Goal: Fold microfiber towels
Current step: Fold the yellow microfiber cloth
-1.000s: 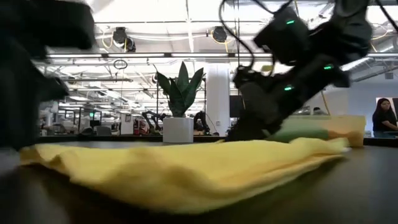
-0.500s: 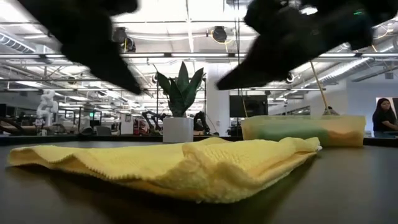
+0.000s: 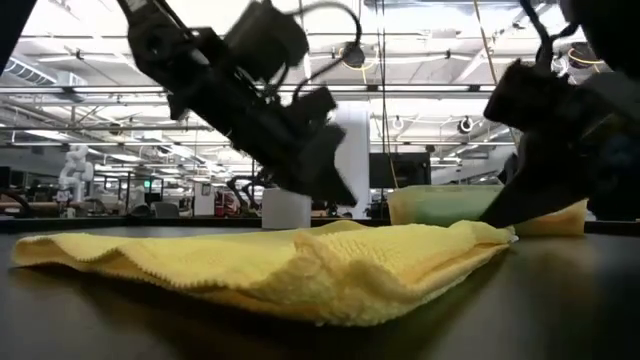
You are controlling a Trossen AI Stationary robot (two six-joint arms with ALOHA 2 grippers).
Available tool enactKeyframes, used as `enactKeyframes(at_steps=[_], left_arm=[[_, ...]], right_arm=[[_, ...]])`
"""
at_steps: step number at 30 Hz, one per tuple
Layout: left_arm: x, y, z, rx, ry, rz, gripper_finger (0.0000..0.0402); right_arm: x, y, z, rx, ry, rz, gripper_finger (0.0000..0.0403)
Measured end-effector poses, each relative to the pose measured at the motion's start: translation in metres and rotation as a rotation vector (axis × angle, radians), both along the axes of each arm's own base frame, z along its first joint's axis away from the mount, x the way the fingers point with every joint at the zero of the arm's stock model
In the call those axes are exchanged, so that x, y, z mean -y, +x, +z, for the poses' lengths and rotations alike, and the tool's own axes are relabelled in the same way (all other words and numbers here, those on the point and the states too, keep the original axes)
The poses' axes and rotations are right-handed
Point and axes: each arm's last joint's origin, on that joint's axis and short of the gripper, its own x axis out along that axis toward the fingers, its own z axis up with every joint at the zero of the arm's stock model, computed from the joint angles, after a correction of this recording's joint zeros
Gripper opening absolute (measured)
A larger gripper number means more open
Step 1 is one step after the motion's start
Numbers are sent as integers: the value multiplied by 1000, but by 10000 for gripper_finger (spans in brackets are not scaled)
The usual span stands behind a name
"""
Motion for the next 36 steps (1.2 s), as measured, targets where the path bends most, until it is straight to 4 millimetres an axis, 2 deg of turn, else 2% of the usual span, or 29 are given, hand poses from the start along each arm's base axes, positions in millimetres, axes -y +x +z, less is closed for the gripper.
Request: enactKeyframes(at_steps=[4,8,13,16,19,21,24,29,33,36], left_arm=[[-18,-5,-11,-107,-34,70,122],[-12,-15,-18,-223,-43,121,122],[19,-37,-22,-338,7,260,122],[43,-61,-18,-376,52,350,122],[68,-82,-3,-346,44,376,122],[83,-89,11,-265,31,374,122],[93,-95,23,-195,33,362,122],[82,-83,24,-170,32,368,122],[57,-70,15,-200,14,423,122],[37,-62,12,-266,-62,412,128]], right_arm=[[6,0,-5,-18,-17,-20,0],[17,6,-4,-19,-68,-21,0],[37,13,-4,-35,-135,-55,0],[46,18,-1,-9,-165,-39,0],[47,26,7,76,-172,34,0],[46,31,14,138,-184,79,0],[44,37,22,193,-228,128,0],[43,38,28,202,-221,124,12],[43,32,27,138,-163,90,39],[43,27,28,93,-114,61,66]])
